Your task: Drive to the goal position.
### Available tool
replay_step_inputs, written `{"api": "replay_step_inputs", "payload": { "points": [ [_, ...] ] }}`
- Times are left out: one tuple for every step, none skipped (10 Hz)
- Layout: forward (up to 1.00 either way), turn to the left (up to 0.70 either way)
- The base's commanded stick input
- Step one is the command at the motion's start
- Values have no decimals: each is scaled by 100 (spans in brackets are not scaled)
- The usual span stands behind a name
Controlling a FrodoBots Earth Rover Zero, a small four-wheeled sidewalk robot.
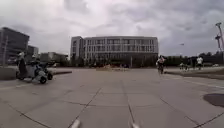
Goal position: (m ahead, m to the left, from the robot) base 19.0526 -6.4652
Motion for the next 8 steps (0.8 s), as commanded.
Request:
{"api": "replay_step_inputs", "payload": {
  "points": [
    [85,0],
    [85,0],
    [85,0],
    [85,0],
    [85,0],
    [85,0],
    [85,0],
    [85,0]
  ]
}}
